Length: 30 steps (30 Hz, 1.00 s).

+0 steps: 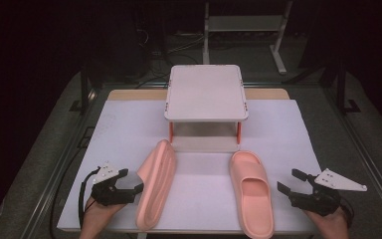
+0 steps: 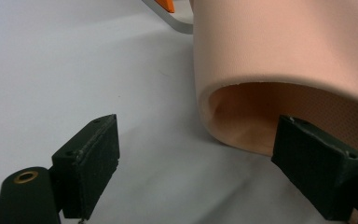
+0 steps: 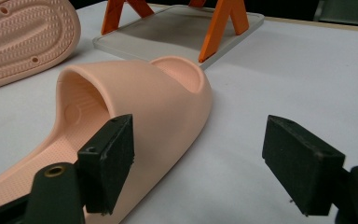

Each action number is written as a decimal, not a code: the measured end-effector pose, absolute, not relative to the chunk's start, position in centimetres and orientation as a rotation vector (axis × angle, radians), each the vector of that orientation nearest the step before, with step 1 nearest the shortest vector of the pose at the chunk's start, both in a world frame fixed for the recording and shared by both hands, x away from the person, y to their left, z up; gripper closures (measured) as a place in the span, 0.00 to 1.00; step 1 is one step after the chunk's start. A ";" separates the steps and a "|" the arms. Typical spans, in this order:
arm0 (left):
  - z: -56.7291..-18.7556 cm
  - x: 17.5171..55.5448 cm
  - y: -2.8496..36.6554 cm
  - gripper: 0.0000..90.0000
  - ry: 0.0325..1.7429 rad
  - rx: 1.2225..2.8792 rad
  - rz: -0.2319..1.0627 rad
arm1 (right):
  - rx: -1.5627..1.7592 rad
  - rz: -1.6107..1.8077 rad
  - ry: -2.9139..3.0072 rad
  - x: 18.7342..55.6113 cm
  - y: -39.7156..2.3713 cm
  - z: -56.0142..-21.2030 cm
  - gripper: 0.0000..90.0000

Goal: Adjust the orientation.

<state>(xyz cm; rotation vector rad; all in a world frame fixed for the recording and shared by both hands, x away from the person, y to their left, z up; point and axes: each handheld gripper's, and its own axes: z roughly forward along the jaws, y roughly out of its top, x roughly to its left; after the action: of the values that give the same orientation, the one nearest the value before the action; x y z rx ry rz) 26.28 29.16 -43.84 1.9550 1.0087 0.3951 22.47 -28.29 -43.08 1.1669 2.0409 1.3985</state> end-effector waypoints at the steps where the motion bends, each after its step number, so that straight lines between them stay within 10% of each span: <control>1: -43.9 26.4 29.0 0.17 1.008 1.950 0.392 | 1.167 1.398 2.041 22.5 -28.3 -43.1 0.27; 30: -43.2 26.4 26.4 0.22 0.913 1.927 0.389 | 1.162 1.397 2.046 22.4 -28.0 -43.0 0.27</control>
<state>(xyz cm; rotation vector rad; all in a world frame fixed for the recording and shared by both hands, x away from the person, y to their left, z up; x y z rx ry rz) 26.37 26.41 -43.17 1.9275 0.9131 0.3888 22.38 -27.97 -43.03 1.1625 2.0461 1.3968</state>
